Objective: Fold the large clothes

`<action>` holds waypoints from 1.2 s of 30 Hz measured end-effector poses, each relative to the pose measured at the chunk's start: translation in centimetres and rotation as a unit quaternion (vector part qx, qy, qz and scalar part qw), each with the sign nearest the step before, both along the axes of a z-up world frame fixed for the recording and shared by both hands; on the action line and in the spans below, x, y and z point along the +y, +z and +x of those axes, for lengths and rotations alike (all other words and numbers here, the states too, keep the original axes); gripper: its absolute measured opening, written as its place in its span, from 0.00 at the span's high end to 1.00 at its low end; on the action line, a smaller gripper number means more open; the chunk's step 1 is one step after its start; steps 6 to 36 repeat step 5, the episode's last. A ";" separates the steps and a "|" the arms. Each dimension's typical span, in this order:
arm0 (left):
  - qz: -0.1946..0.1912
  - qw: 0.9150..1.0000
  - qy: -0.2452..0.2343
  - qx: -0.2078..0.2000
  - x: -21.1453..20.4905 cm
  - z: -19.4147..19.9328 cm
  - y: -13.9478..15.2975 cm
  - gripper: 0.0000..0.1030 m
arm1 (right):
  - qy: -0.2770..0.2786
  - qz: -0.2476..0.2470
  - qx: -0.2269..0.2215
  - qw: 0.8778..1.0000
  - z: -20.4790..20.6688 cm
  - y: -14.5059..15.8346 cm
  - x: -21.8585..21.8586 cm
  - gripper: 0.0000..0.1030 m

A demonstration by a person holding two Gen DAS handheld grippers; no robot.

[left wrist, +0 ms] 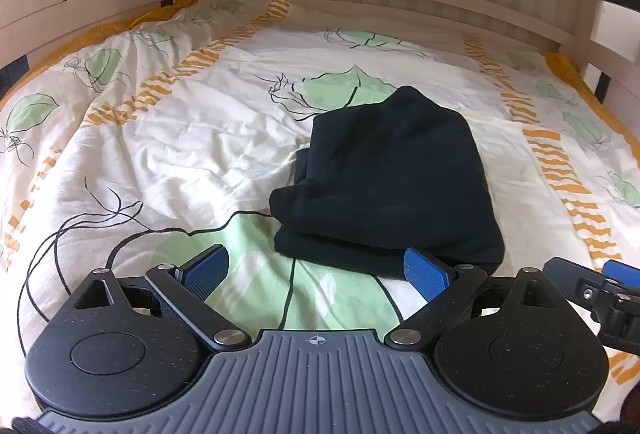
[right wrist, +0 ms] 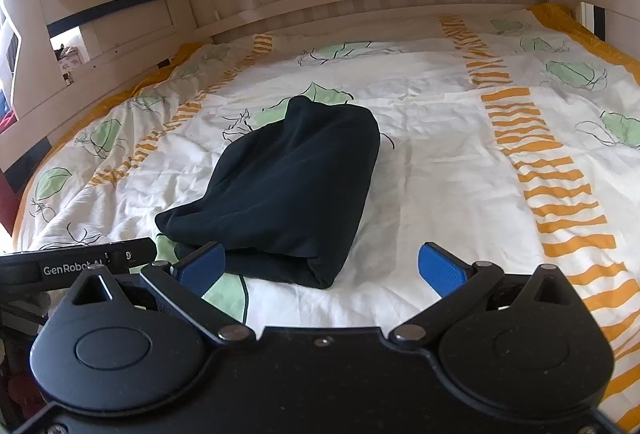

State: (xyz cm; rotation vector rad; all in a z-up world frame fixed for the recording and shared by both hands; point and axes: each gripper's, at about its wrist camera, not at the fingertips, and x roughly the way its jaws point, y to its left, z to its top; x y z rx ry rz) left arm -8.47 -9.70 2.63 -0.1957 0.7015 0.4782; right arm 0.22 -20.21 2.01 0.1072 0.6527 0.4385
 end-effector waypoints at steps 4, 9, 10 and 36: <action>0.008 1.000 -0.001 0.000 -0.1 0.1 -0.1 0.08 | -0.001 0.005 0.008 1.000 0.1 -0.2 0.0 0.01; 0.006 1.000 -0.002 0.001 -0.1 0.2 -0.2 0.08 | -0.002 0.006 0.010 1.000 0.1 -0.2 0.0 0.01; 0.006 1.000 -0.002 0.001 -0.1 0.2 -0.2 0.08 | -0.002 0.006 0.010 1.000 0.1 -0.2 0.0 0.01; 0.006 1.000 -0.002 0.001 -0.1 0.2 -0.2 0.08 | -0.002 0.006 0.010 1.000 0.1 -0.2 0.0 0.01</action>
